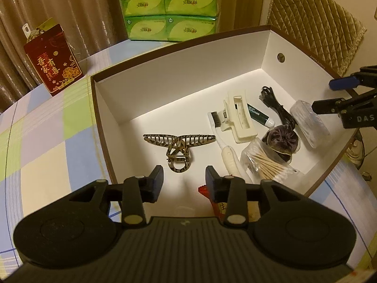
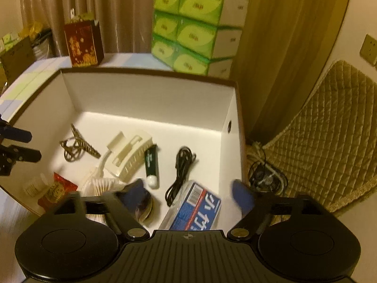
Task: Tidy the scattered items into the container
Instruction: 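Open both grippers to drop the floss box and pill bottle inside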
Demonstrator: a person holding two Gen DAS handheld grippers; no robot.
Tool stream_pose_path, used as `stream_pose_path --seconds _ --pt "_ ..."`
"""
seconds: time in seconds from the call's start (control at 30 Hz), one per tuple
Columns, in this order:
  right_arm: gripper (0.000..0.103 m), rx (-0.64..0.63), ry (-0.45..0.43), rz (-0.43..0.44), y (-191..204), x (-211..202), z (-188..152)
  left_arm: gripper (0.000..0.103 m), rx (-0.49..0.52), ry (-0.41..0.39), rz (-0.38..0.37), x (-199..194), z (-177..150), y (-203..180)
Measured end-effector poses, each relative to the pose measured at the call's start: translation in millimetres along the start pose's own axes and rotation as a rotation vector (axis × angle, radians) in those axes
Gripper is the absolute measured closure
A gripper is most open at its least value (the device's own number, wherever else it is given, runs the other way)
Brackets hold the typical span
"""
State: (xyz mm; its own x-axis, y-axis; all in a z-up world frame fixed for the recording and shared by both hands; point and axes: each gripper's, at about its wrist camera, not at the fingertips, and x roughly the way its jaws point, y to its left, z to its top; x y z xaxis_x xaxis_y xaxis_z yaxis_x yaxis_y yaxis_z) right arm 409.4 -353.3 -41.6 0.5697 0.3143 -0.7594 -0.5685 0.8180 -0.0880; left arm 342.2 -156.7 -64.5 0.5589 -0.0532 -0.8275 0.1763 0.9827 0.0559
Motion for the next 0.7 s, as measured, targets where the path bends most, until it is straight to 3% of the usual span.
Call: stream_pose_path --seconds 0.13,0.27,0.7 --pt "0.02 0.003 -0.001 0.007 1.8 -5.5 0.7 0.057 -0.006 -0.007 -0.002 -6.1 -0.3 -0.5" --pt "0.014 0.002 0.008 0.011 4.9 -8.7 -2.1 0.042 -0.012 -0.019 0.0 -12.8 -0.5 -1.3" --pt "0.003 0.017 0.015 0.029 18.8 -23.7 -10.3 0.02 -0.036 -0.017 0.034 -31.9 -1.4 -5.4"
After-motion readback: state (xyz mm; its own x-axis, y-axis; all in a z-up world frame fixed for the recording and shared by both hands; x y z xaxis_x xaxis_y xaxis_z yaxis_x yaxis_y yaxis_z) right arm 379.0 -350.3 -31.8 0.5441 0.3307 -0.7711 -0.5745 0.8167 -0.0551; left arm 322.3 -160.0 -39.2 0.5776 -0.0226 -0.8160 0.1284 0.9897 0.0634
